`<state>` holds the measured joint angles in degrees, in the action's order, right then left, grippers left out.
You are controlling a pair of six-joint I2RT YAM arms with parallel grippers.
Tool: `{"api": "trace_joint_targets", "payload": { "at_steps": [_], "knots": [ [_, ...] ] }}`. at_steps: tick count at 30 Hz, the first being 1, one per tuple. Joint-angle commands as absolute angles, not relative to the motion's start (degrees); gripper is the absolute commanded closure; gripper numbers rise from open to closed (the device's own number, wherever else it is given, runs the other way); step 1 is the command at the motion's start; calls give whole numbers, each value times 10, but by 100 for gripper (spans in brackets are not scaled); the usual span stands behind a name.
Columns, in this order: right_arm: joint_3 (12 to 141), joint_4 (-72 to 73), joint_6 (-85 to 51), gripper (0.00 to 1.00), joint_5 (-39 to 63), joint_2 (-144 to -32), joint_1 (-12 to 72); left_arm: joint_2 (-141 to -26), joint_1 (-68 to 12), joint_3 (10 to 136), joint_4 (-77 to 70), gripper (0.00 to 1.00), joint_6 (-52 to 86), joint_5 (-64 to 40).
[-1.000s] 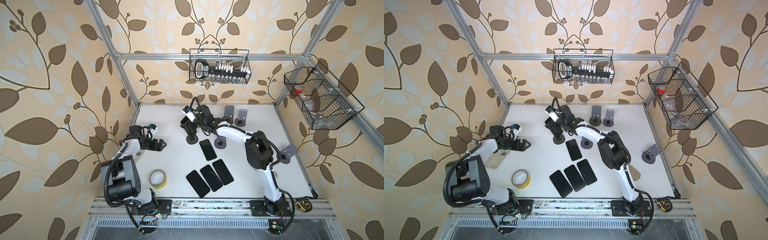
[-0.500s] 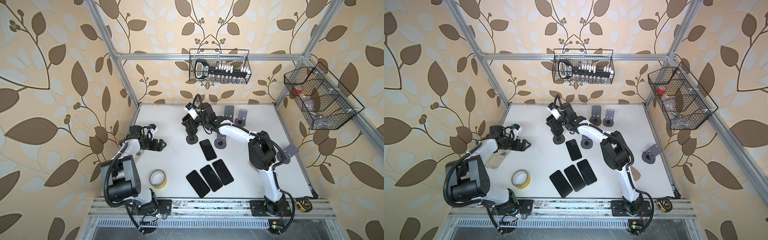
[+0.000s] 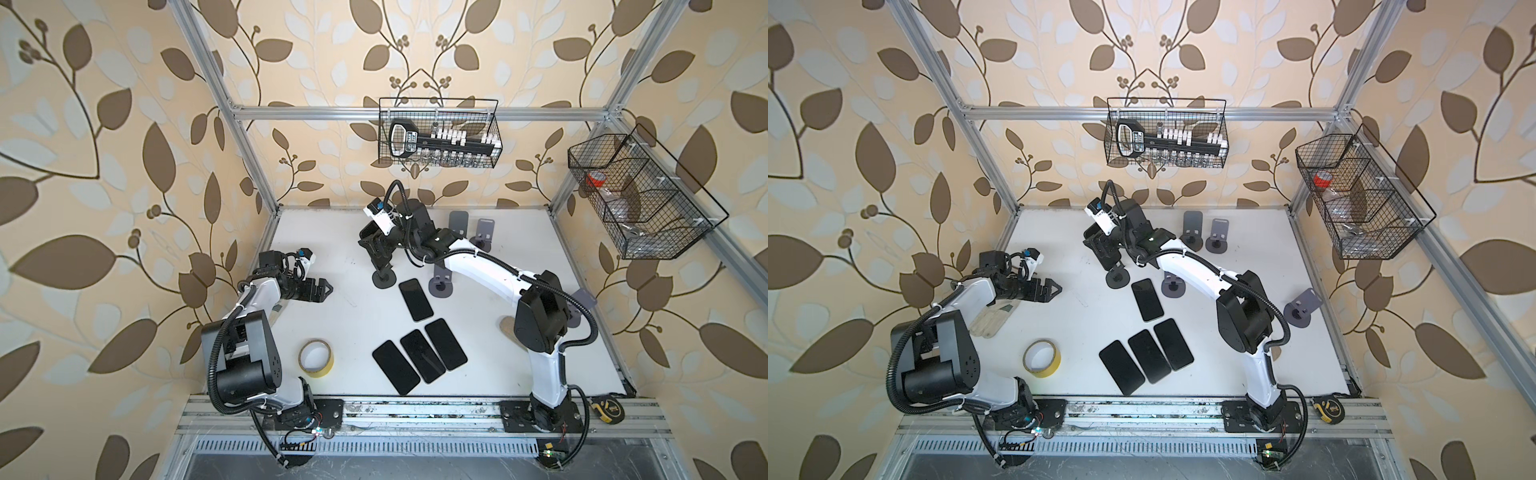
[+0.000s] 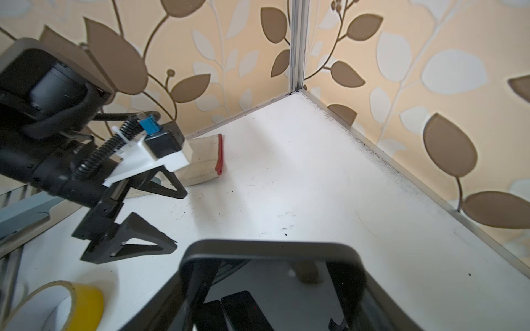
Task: Remove the phone from the phone stand
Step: Remove the phone from the phone stand, then place the phone at the center of the table.
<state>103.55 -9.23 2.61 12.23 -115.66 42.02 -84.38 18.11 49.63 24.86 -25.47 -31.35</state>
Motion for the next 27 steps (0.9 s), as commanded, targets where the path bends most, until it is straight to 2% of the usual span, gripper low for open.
{"api": "trace_joint_targets", "payload": {
  "at_steps": [1, 17, 27],
  "knots": [
    [1001, -68, 7, 44, 125, -1117, 433, -835, 186, 497, 247, 1, -267, -333],
    [933, -66, -57, 47, 59, -1138, 512, -832, 186, 494, 246, 1, -264, -342],
    [917, -79, -98, 49, 31, -1170, 528, -830, 186, 492, 246, 1, -264, -344]
  ]
}}
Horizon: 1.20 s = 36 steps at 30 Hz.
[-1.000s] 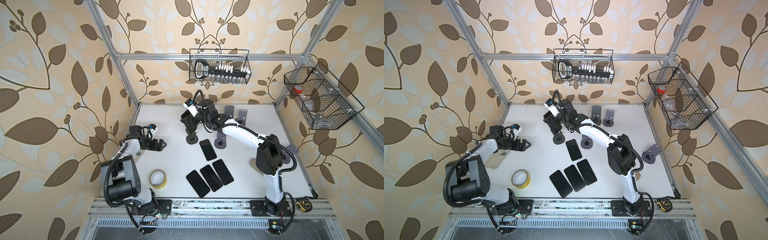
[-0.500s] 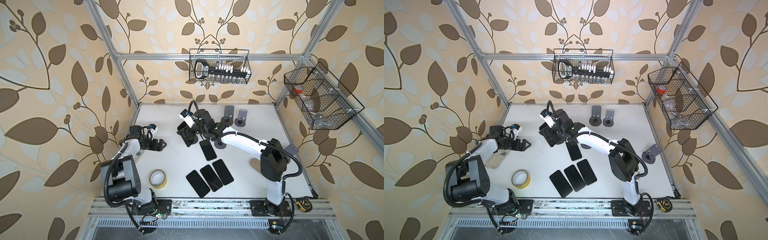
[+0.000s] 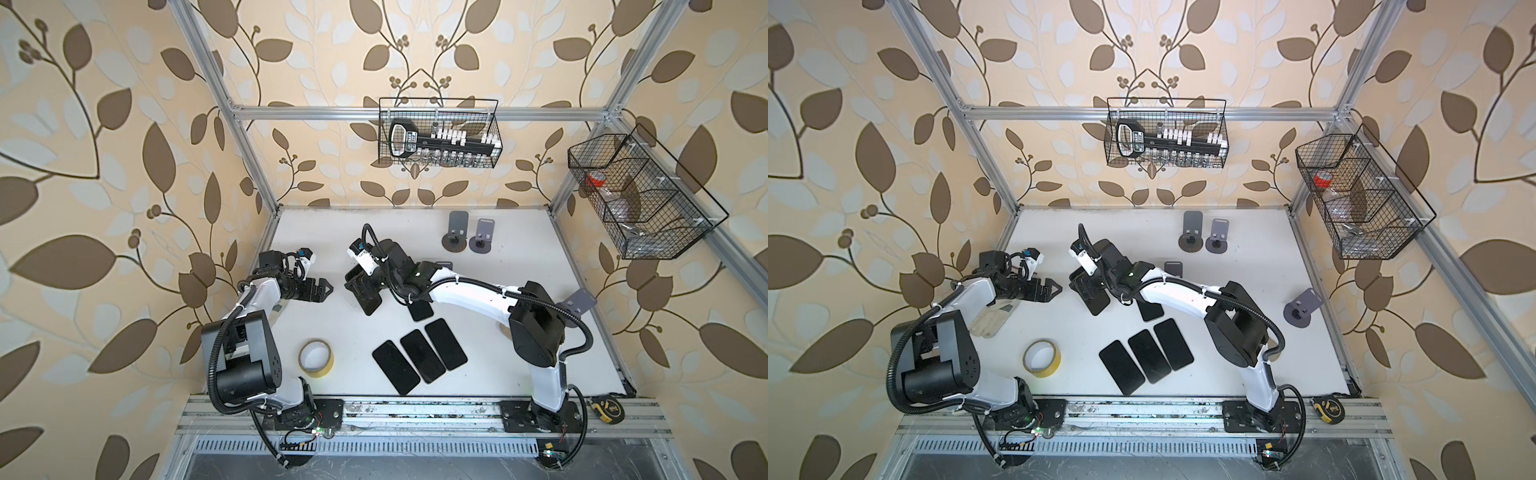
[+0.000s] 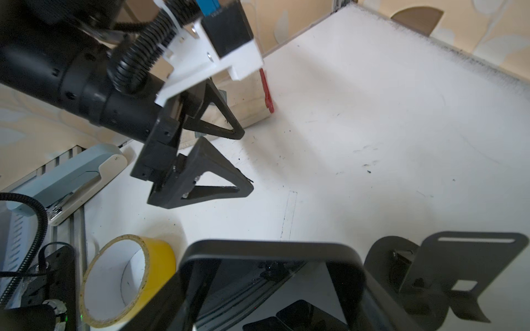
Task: Remove the phone from the phone stand
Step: Place the phone at the center of the table.
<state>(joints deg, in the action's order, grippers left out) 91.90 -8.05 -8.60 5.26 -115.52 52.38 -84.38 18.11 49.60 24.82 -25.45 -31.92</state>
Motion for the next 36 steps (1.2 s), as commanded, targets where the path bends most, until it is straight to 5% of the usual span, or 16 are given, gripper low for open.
{"api": "trace_joint_targets", "payload": {
  "at_steps": [1, 36],
  "knots": [
    [918, -86, -97, 49, 20, -1174, 529, -830, 187, 492, 246, 1, -264, -344],
    [923, -181, -208, 47, -70, -1262, 555, -841, 186, 500, 254, 1, -262, -350]
  ]
}}
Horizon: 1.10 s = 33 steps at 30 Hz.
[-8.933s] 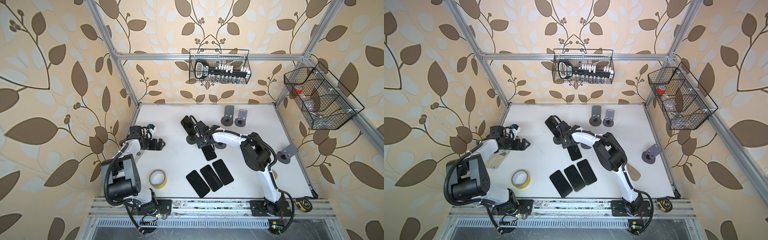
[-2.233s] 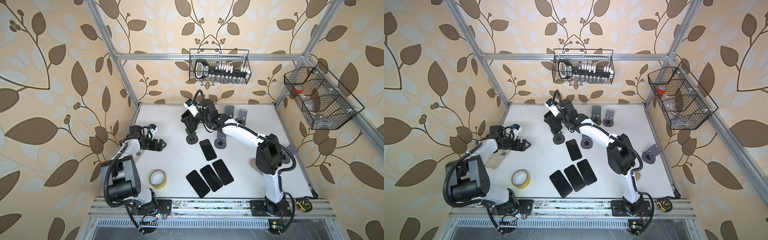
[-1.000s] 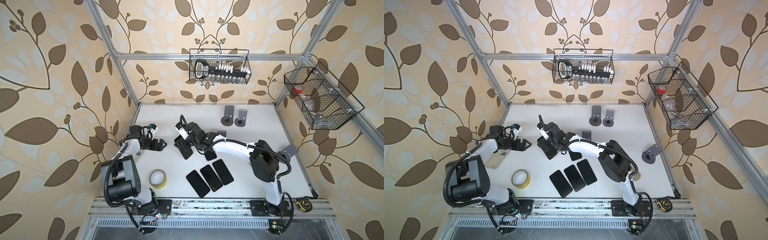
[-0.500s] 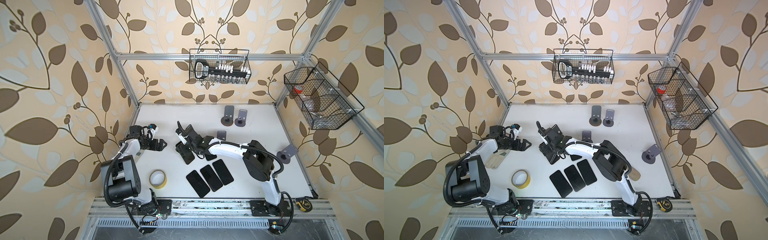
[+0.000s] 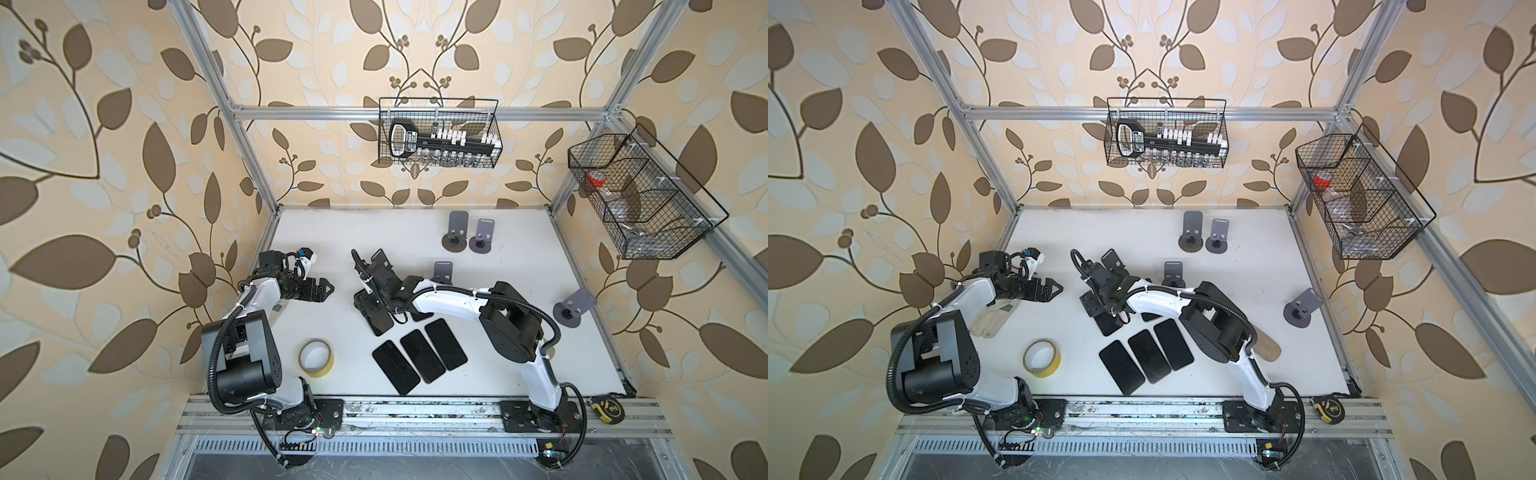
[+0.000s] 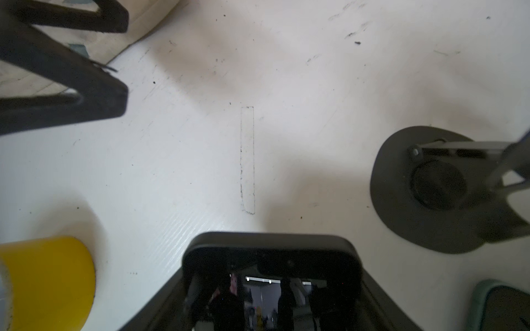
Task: Remove the phone from the phone stand
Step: Place the phone at the center of the table.
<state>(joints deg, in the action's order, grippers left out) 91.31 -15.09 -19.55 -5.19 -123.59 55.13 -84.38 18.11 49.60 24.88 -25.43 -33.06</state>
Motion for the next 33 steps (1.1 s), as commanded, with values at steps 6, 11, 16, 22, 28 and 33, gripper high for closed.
{"api": "trace_joint_targets", "payload": {
  "at_steps": [6, 11, 16, 22, 28, 33],
  "knots": [
    [924, -189, -210, 47, -68, -1270, 559, -842, 186, 501, 254, 1, -261, -350],
    [925, -198, -218, 46, -74, -1274, 560, -843, 187, 501, 254, 1, -261, -351],
    [916, -203, -225, 45, -76, -1278, 560, -844, 186, 502, 255, 1, -261, -351],
    [912, -208, -225, 44, -78, -1290, 560, -845, 186, 503, 254, 1, -261, -352],
    [917, -217, -219, 42, -87, -1305, 559, -846, 186, 503, 255, 1, -261, -352],
    [920, -218, -216, 38, -88, -1316, 559, -845, 186, 503, 256, 1, -261, -352]
  ]
}}
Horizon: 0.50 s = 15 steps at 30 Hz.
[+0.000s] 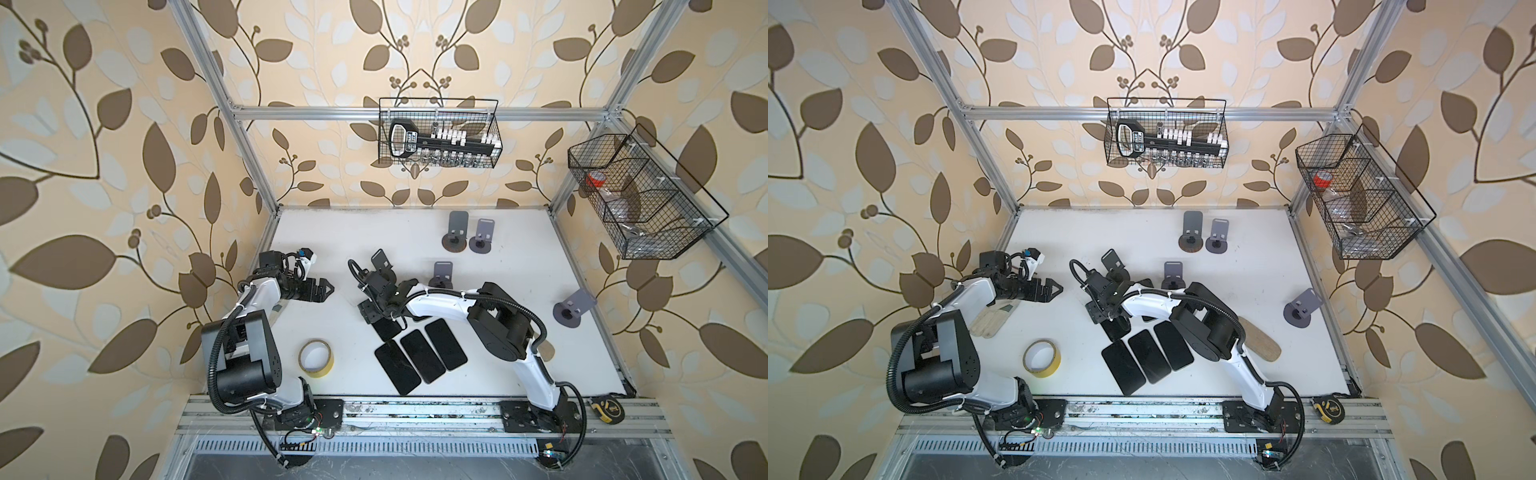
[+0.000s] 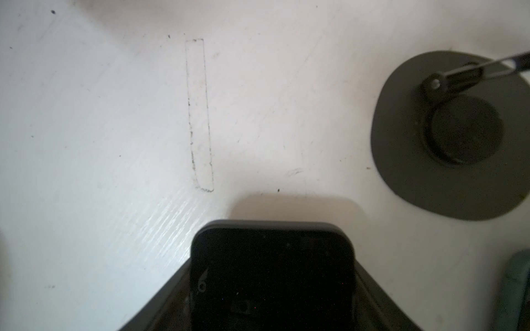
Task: Remove the phone from the phone stand
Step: Place the phone at the center of the table.
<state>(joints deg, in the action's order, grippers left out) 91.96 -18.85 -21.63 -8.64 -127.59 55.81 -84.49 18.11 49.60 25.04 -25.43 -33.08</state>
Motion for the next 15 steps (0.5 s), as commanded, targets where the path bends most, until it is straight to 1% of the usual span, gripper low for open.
{"api": "trace_joint_targets", "payload": {
  "at_steps": [1, 15],
  "knots": [
    [920, -219, -214, 37, -89, -1318, 558, -846, 186, 504, 256, 1, -261, -352],
    [917, -223, -208, 30, -95, -1330, 553, -846, 186, 504, 257, 1, -261, -352]
  ]
}}
